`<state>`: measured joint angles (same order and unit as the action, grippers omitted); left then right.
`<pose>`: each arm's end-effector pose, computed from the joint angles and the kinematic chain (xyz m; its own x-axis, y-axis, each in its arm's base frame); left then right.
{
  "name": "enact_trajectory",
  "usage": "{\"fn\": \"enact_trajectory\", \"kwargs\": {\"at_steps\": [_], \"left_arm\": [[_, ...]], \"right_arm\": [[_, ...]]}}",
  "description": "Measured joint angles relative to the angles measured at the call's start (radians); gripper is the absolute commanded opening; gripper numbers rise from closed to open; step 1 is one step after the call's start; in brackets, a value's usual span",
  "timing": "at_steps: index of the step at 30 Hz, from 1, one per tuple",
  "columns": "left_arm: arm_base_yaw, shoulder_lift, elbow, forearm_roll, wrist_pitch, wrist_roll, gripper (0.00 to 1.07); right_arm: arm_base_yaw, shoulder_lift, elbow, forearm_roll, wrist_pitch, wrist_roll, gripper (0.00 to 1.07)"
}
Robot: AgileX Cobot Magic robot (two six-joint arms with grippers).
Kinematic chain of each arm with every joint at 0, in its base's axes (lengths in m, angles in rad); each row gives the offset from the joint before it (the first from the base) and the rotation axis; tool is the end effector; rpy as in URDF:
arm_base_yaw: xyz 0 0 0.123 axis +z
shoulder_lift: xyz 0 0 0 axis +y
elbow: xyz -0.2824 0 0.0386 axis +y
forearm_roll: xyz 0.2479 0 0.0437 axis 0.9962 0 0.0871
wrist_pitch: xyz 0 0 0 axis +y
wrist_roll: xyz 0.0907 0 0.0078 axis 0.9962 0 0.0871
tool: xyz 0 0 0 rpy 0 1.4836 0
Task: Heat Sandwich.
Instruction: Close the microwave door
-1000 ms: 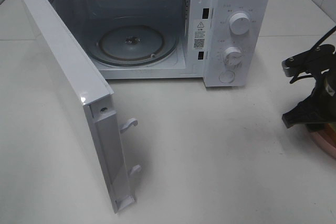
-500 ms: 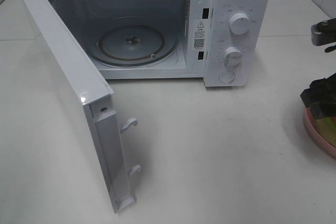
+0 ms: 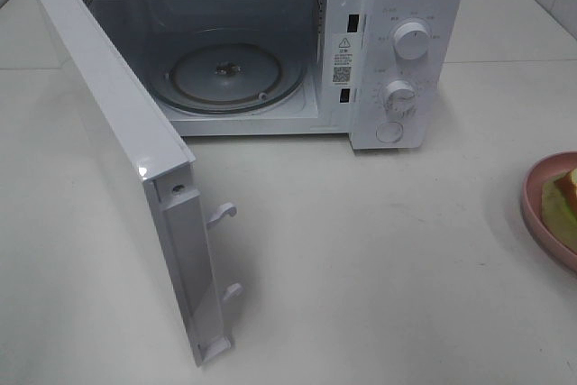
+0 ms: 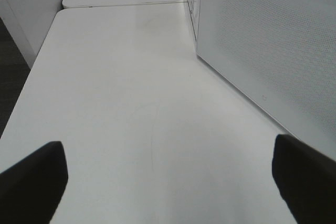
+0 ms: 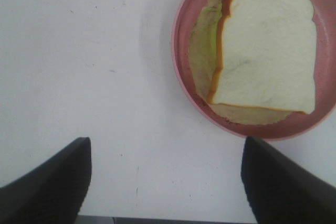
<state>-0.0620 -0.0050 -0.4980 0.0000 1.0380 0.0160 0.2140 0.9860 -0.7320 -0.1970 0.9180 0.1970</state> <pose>-0.0044 0.0003 0.2784 -0.4311 0.0428 -0.9013 0.0689 0.9975 0.0144 0.1690 0.0222 0.2806 -0.8677 -0.1115 -0.4845 -0.0716 0.9924 -0.1001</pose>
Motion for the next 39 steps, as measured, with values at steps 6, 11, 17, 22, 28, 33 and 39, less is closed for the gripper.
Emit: {"fn": "enact_trajectory", "kwargs": {"at_steps": [6,11,17,22,28,33,39], "left_arm": [[0.000,0.000,0.000,0.000,0.000,0.000,1.00],[0.000,0.000,0.000,0.000,0.000,0.000,1.00],[0.000,0.000,0.000,0.000,0.000,0.000,1.00],[0.000,0.000,0.000,0.000,0.000,0.000,1.00],[0.000,0.000,0.000,0.000,0.000,0.000,1.00],[0.000,0.000,0.000,0.000,0.000,0.000,1.00],[0.000,0.000,0.000,0.000,0.000,0.000,1.00]], "right_arm": [[0.000,-0.143,0.000,0.057,0.065,-0.062,0.76],[0.000,-0.312,0.000,0.074,0.114,-0.071,0.76],[0.000,-0.481,0.029,0.074,0.116,-0.071,0.76],[0.000,-0.652,0.111,0.073,0.121,-0.072,0.76],[0.000,-0.808,0.211,0.073,0.126,-0.075,0.76],[-0.034,-0.900,0.222,0.073,0.128,-0.081,0.76],[-0.114,-0.986,0.223,0.078,0.128,-0.102,0.76]]}}
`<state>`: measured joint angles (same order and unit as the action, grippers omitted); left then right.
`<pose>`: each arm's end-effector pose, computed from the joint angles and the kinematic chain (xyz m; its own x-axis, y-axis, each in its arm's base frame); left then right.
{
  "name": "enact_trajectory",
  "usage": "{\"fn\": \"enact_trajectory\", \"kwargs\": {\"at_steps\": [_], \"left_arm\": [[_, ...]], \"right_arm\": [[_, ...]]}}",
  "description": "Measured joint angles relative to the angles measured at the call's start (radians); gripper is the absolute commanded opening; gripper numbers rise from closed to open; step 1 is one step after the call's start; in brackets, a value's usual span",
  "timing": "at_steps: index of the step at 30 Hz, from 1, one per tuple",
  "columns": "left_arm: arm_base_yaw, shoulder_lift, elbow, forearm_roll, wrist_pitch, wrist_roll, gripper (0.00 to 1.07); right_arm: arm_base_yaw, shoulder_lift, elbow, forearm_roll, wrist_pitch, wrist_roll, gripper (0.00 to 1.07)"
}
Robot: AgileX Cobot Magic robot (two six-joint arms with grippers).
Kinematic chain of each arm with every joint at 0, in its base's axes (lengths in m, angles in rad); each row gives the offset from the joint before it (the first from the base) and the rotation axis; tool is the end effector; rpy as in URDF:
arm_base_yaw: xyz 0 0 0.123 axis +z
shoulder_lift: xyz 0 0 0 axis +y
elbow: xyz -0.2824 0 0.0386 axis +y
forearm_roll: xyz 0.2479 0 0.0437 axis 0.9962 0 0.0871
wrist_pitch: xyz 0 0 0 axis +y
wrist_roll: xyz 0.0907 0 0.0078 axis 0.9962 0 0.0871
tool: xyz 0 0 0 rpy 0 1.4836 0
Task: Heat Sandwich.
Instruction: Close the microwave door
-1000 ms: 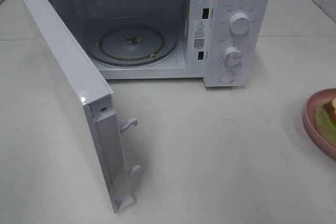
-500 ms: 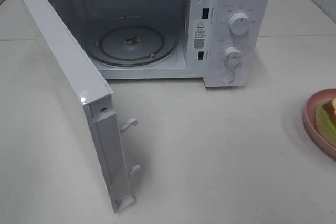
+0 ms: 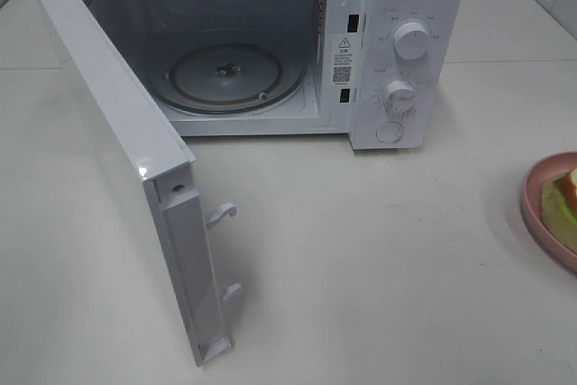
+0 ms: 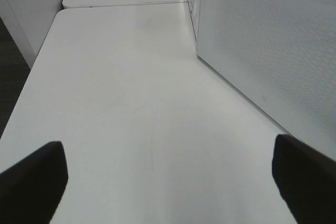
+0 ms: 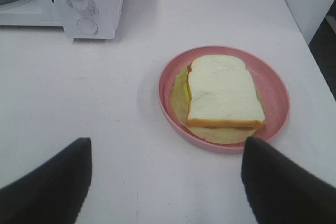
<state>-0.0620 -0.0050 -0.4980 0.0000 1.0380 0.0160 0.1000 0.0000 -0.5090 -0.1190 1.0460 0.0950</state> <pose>-0.0044 0.0003 0.2784 -0.4311 0.0428 -0.9013 0.0689 0.9975 0.0144 -0.0046 -0.0099 0.2813 -0.4298 -0.0080 -0.9029 0.0080 0.9999 -0.0126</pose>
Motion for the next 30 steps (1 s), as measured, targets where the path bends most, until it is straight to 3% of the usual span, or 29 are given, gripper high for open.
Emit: {"fn": "enact_trajectory", "kwargs": {"at_steps": [30], "left_arm": [[0.000,0.000,0.000,0.000,0.000,0.000,1.00]], "right_arm": [[-0.002,-0.004,0.002,0.019,0.000,-0.020,0.76]]}}
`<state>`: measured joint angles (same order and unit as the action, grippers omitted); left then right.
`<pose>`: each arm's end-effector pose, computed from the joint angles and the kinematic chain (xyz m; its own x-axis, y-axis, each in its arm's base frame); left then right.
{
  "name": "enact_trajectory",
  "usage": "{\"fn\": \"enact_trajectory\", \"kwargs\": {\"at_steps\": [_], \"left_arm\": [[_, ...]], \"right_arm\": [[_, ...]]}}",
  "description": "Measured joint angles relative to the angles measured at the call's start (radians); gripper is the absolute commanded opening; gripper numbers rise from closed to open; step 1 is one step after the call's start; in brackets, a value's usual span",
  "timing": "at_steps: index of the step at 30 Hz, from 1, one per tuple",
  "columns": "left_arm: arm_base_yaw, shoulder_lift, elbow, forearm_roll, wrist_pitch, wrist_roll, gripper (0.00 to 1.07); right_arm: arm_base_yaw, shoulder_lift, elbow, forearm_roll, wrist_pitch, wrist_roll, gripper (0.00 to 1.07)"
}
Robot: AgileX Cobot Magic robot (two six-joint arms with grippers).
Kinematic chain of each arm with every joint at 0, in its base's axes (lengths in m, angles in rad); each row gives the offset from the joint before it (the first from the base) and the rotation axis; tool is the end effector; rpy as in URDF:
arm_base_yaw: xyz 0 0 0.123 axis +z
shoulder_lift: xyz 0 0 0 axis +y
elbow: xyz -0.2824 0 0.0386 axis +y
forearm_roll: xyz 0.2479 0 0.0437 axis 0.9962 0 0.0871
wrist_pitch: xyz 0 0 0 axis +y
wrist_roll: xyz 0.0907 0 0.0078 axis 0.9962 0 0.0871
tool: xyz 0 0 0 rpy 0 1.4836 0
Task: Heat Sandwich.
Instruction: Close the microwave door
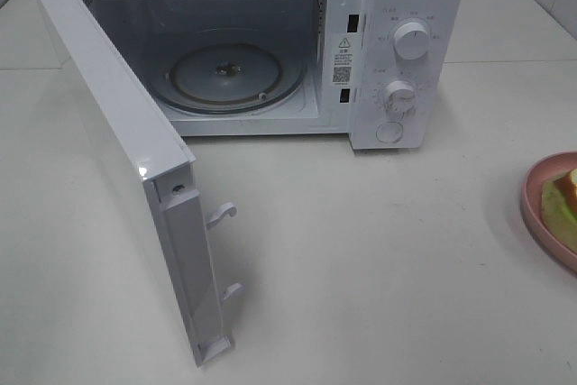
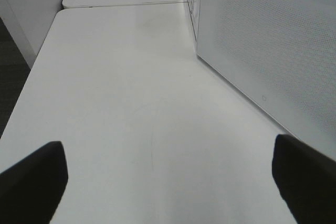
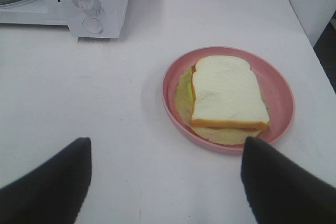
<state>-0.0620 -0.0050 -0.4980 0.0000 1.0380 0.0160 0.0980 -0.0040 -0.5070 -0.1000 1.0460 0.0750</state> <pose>-0.0044 0.0003 0.2784 -0.4311 0.0428 -0.9013 0.0689 0.9975 0.0144 -0.0051 -0.0084 0.2806 -0.4293 -0.0174 -0.9030 -0.0093 0.9998 -0.0149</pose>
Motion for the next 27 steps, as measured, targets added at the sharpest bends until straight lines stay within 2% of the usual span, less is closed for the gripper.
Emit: {"fn": "enact_trajectory", "kwargs": {"at_steps": [27], "left_arm": [[0.000,0.000,0.000,0.000,0.000,0.000,1.00]], "right_arm": [[0.000,0.000,0.000,0.000,0.000,0.000,0.76]]}}
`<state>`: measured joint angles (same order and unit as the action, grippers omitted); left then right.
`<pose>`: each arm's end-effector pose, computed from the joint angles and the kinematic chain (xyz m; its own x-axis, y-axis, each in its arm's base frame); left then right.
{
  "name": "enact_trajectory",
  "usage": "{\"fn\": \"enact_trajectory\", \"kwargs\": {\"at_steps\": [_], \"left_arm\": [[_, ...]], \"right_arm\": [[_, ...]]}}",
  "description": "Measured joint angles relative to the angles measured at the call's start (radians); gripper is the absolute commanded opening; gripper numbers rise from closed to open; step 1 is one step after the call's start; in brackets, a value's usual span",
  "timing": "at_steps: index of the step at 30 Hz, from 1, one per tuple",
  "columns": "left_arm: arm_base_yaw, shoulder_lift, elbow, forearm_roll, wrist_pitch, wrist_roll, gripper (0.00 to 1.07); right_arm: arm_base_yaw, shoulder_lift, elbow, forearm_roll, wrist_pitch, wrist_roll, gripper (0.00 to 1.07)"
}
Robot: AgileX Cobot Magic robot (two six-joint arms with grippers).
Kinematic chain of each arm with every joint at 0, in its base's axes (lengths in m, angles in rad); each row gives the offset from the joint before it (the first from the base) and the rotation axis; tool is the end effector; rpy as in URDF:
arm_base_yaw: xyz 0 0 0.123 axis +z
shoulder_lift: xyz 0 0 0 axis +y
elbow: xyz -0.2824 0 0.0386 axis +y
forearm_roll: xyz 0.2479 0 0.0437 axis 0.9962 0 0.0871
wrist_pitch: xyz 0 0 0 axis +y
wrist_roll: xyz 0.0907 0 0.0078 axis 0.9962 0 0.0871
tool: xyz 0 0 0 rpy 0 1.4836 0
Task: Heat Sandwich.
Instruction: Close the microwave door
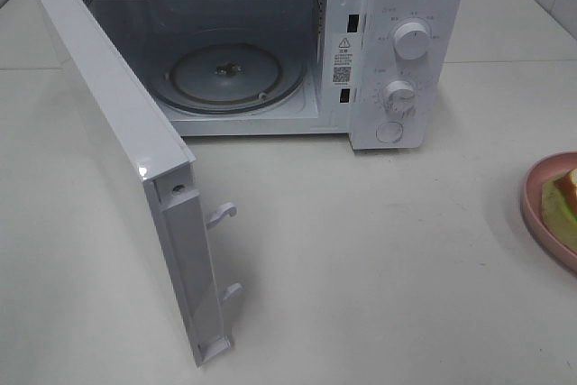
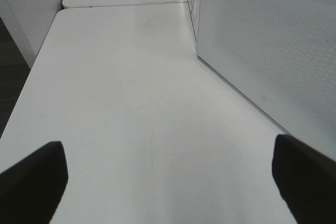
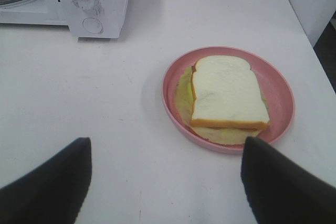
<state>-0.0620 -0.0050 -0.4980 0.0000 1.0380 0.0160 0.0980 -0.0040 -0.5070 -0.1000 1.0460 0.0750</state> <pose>-0.0044 0.0003 0.2784 -0.4311 0.0428 -0.9013 0.0689 0.9975 0.0144 -0.0051 -0.0084 0.2806 -0.4293 -0.0174 -0.9030 -0.0093 0.9998 -0.0149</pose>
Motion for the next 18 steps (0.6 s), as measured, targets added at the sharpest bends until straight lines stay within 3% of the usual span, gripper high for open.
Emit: {"fn": "enact_trajectory", "kwargs": {"at_steps": [11,15,18], "left_arm": [[0.000,0.075,-0.037,0.000,-0.044,0.000,0.90],[0.000,0.150,-0.045,-0.005,-0.125,0.000,0.79],[0.000,0.229,-0.045,-0.007,-0.201,0.000,0.60]], "right_arm": [[0.000,0.000,0.000,0.000,0.000,0.000,0.76],[0.000,0.000,0.000,0.000,0.000,0.000,0.76],[0.000,0.000,0.000,0.000,0.000,0.000,0.76]]}}
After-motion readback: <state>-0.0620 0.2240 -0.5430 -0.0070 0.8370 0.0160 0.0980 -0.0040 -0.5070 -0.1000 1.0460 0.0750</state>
